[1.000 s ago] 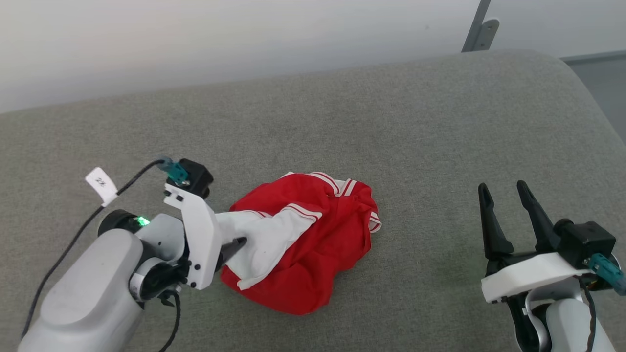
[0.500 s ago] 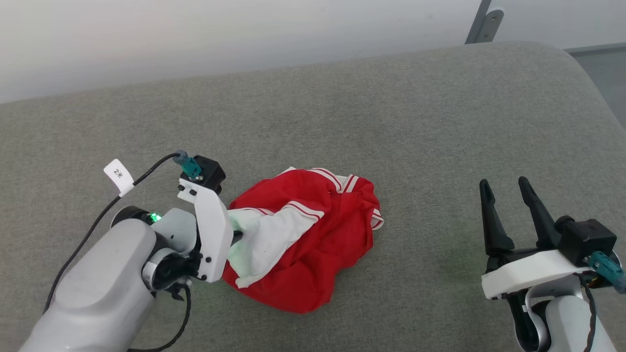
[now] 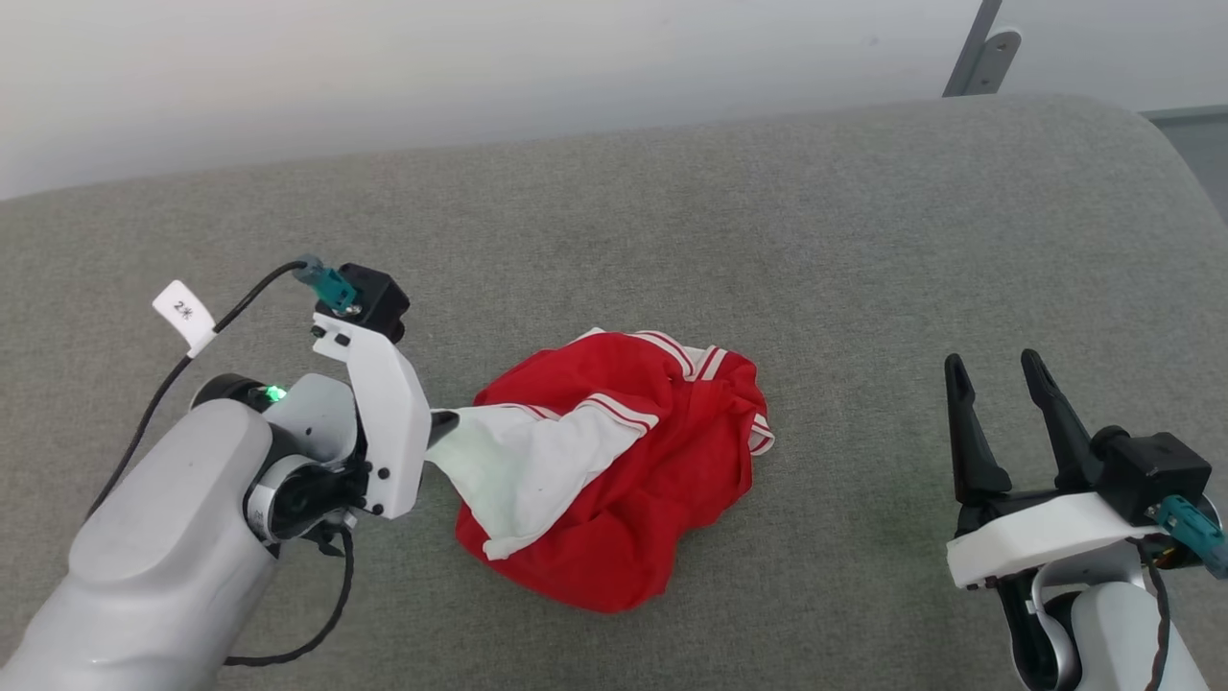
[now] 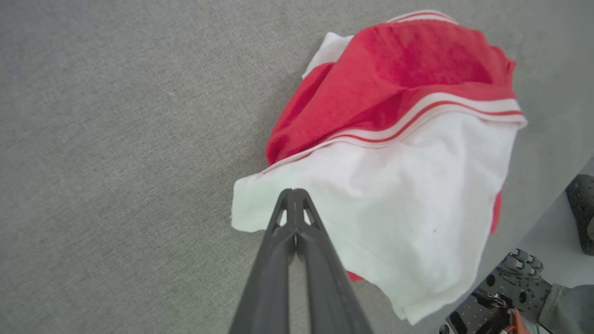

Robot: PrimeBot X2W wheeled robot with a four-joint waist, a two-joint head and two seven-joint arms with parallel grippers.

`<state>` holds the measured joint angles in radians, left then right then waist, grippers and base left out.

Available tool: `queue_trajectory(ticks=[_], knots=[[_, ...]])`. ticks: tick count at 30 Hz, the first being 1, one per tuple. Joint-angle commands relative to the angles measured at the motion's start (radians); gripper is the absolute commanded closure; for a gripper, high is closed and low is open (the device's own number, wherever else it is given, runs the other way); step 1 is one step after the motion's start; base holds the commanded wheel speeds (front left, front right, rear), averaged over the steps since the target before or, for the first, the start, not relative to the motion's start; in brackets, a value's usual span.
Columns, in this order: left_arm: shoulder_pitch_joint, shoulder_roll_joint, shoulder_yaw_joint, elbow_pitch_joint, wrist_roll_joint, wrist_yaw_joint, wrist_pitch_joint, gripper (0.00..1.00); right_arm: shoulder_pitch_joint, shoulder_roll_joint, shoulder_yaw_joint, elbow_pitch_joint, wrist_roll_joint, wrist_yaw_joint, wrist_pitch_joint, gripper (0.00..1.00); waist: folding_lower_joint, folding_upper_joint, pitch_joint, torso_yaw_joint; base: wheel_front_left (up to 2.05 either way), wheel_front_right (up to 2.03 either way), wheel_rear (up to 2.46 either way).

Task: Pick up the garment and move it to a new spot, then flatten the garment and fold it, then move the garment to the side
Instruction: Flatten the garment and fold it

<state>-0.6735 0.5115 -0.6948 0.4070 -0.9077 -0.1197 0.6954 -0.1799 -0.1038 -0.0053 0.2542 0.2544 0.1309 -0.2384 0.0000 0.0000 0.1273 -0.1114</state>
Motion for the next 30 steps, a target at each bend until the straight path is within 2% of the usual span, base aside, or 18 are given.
queue_trajectory(ticks=[1,4,6,7,21,30], knots=[[-0.012,-0.003,0.001,-0.013,-0.010,0.010,0.018,1.00,-0.003,-0.001,-0.001,0.003,-0.005,0.000,-0.007,0.00,0.0000,0.0000,-0.003,0.003,0.00,0.00,0.00],[-0.017,-0.005,-0.011,-0.052,-0.018,0.023,0.060,0.32,0.000,-0.003,-0.001,0.006,-0.003,0.000,-0.009,0.00,0.0000,0.0000,-0.008,0.008,0.00,0.00,0.00],[-0.014,-0.011,-0.024,-0.083,-0.027,0.034,0.098,0.04,0.002,-0.004,-0.003,0.009,-0.004,0.000,-0.009,0.00,0.0000,0.0000,-0.014,0.012,0.00,0.00,0.00],[-0.012,-0.013,-0.027,-0.102,-0.032,0.041,0.114,0.00,0.003,-0.003,-0.002,0.009,-0.004,0.000,-0.009,0.00,0.0000,0.0000,-0.017,0.013,0.00,0.00,0.00],[0.051,-0.017,-0.070,-0.328,-0.097,0.122,0.272,0.00,0.016,-0.007,0.007,0.003,-0.001,0.000,0.000,0.00,0.0000,0.0000,-0.032,-0.004,0.00,0.00,0.00],[0.079,-0.009,-0.097,-0.332,-0.050,0.121,0.236,0.00,0.005,-0.006,0.008,-0.005,-0.002,0.000,0.002,0.00,0.0000,0.0000,-0.006,-0.026,0.00,0.00,0.00]])
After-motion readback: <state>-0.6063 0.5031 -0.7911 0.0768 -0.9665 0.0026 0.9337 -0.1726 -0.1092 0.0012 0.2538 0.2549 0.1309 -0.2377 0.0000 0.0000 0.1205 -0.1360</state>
